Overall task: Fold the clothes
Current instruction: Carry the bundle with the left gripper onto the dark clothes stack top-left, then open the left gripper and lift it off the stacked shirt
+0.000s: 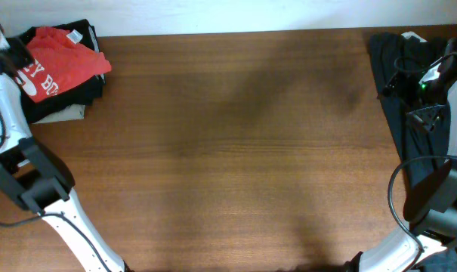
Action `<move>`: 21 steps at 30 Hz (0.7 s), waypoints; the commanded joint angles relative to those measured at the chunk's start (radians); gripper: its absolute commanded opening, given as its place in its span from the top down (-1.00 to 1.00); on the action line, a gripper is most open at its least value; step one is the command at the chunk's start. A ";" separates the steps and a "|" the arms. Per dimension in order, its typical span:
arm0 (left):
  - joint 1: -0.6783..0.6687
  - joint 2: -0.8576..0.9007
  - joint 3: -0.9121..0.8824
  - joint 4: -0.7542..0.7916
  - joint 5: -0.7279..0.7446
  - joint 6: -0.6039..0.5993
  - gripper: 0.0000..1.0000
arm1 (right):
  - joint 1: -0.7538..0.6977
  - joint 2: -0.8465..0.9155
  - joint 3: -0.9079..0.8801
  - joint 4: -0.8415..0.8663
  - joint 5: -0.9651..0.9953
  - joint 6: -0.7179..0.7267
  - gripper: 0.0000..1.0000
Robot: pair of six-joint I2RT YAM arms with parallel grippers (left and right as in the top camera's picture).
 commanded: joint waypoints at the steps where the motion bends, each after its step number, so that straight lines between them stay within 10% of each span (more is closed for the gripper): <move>1: 0.016 0.145 0.000 -0.041 -0.166 -0.013 0.99 | -0.003 -0.012 0.005 0.000 0.005 -0.009 -0.98; 11: -0.045 -0.004 0.222 -0.140 -0.071 -0.036 0.98 | -0.003 -0.012 0.005 0.000 0.005 -0.009 -0.97; 21: -0.202 0.054 0.000 -0.120 -0.152 -0.036 0.98 | -0.003 -0.012 0.005 0.000 0.005 -0.010 -0.97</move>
